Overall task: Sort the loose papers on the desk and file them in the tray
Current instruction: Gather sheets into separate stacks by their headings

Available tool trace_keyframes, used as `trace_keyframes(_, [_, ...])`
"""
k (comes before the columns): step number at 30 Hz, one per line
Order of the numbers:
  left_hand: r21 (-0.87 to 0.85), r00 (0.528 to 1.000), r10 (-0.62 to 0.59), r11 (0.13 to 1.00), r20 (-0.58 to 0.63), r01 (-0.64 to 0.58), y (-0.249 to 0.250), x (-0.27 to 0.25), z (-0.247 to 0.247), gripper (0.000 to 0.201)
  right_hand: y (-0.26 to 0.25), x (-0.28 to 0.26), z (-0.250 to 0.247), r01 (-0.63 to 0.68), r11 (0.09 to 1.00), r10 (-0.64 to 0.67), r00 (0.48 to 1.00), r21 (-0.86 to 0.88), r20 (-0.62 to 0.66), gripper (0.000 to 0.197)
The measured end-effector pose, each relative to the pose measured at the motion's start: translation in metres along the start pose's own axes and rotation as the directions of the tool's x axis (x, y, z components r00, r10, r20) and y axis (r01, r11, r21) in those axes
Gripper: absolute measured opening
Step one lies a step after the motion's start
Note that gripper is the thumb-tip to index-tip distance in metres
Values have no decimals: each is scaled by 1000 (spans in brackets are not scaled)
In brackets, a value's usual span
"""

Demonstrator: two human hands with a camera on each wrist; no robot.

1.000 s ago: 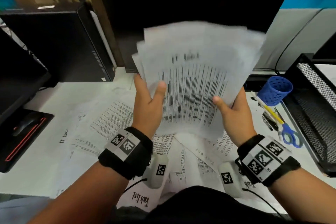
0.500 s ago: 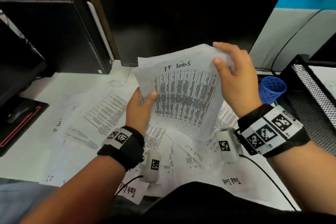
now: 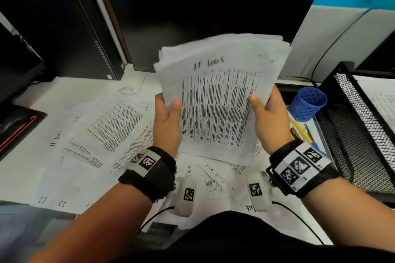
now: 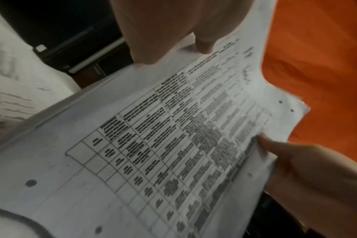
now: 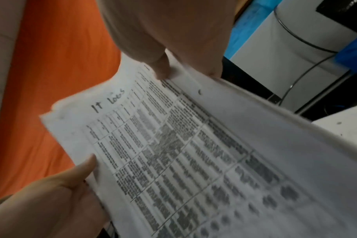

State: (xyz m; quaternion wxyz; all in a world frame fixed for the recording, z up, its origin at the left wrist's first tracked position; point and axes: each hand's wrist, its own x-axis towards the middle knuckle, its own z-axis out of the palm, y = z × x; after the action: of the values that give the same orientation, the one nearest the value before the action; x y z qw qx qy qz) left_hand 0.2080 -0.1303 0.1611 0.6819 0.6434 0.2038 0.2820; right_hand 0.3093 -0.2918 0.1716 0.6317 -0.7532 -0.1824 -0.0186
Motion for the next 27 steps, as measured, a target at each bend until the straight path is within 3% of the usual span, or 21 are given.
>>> trace_keyframes(4, [44,997,76,996,-20,-75,-1,-4,18,24,-3,-2,-2,57,995,-50,995,79,-91,36])
trace_keyframes(7, [58,994,102,993,-35,-100,-10,-6,22,27,6,-7,-6,27,994,-20,998,109,-61,39])
trace_keyframes(11, [111,999,26,994,-31,-23,-29,-7,20,38,30,-14,-8,-115,993,113,992,20,56,44])
trace_keyframes(14, [128,996,-79,988,-51,85,-41,-3,19,38,42,-13,-7,-225,973,227,973,-48,48,46])
trace_keyframes(17, [194,987,-152,968,-53,160,-50,1,20,31,46,-11,-7,-275,961,275,961,-11,38,47])
trace_keyframes(23, [224,990,-99,967,-101,119,-39,9,16,23,46,-3,-25,-270,963,269,962,13,57,42])
trace_keyframes(27, [138,988,-81,985,-131,99,-20,14,20,25,50,-8,-39,-320,943,330,935,-96,127,34])
